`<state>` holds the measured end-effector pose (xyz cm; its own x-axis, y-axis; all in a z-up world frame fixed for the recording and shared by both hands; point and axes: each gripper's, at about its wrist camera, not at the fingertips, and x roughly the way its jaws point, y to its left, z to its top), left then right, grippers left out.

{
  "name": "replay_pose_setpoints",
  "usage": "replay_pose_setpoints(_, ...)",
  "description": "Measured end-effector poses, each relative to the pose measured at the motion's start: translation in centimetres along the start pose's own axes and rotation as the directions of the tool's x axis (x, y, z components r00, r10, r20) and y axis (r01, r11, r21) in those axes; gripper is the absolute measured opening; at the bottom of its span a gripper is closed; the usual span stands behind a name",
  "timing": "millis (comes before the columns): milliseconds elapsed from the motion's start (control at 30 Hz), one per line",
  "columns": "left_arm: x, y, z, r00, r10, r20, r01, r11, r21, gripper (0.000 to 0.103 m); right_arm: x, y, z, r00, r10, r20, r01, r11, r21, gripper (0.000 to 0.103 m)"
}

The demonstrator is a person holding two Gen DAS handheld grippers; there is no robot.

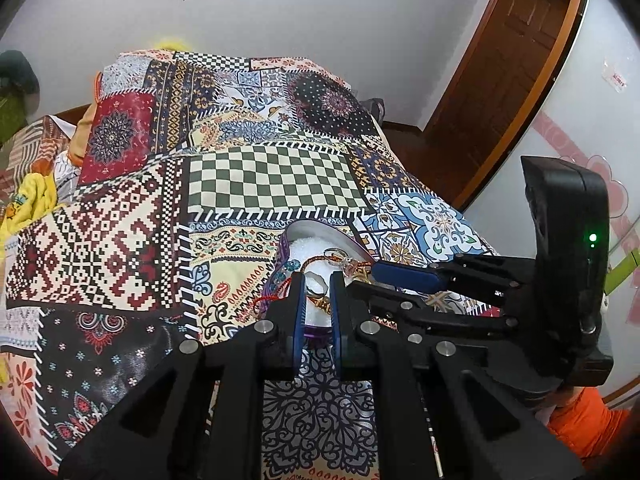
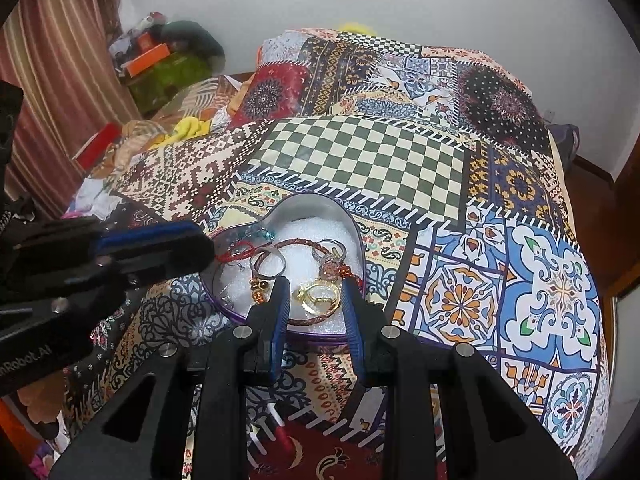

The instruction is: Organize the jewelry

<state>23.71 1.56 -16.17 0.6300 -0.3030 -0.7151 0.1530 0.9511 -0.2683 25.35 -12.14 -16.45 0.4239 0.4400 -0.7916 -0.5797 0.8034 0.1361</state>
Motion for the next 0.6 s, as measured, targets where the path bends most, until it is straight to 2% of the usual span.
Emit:
replay_pose_setpoints(167, -1.0, -0.2, 0.1, 1.000, 0.016, 0.018, -0.017, 1.000, 0.009, 0.009, -0.8, 0.2, 0.3, 1.000, -0.007, 0.011, 0.007, 1.000, 0.002, 0.024)
replay_pose_setpoints(367, -3.6, -0.9, 0.6, 0.997, 0.030, 0.071, -0.031, 0.999, 0.021, 0.009, -3.4, 0.5, 0.8, 0.998, -0.021, 0.067, 0.020, 1.000, 0.013, 0.025)
replay_pose_setpoints(467, -5.7, -1.6, 1.1, 0.991, 0.055, 0.122, -0.060, 0.998, 0.037, 0.009, -5.9, 0.9, 1.1, 0.991, -0.039, 0.131, 0.037, 0.999, 0.017, 0.025)
replay_pose_setpoints(600, -9.8, -3.3, 1.7, 0.970, 0.088, 0.226, -0.107, 0.992, 0.071, 0.009, -11.1, 2.0, 1.3, 0.961, -0.076, 0.265, 0.073, 0.997, 0.019, 0.025)
